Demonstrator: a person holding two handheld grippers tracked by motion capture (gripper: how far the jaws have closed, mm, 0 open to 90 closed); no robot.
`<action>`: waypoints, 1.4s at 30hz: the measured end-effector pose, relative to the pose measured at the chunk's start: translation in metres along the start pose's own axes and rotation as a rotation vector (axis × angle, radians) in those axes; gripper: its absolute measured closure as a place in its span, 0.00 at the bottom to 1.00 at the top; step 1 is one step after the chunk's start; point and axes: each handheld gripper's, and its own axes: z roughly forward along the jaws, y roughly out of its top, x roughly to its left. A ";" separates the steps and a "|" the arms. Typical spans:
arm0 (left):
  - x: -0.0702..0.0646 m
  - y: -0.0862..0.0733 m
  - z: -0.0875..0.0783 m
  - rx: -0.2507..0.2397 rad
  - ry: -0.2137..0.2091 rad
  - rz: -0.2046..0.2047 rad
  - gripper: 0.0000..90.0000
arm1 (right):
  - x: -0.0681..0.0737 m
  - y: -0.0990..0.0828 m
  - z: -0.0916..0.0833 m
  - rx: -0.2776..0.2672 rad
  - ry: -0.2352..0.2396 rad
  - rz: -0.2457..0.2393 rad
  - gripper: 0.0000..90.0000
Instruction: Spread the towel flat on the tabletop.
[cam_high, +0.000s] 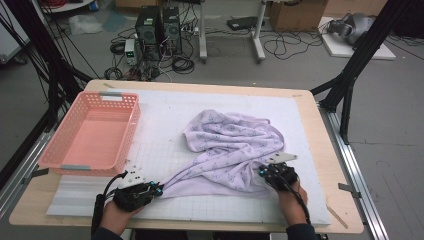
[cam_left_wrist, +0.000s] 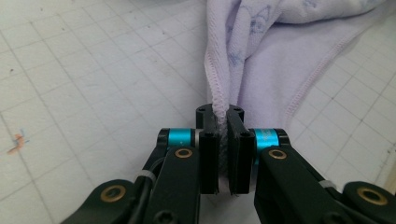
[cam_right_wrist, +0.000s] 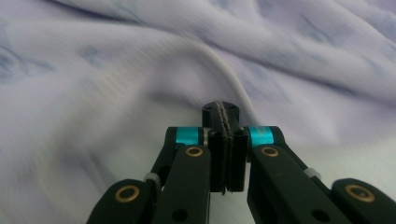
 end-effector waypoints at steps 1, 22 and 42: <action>0.000 0.000 0.000 -0.009 -0.005 -0.006 0.94 | -0.006 -0.006 -0.005 0.010 -0.022 0.011 1.00; 0.002 0.000 -0.002 -0.050 -0.038 -0.016 0.93 | 0.024 0.009 0.005 -0.018 0.024 -0.057 0.96; 0.007 0.053 0.044 -0.096 -0.046 -0.109 0.50 | -0.034 -0.052 -0.068 -0.120 -0.115 0.138 0.64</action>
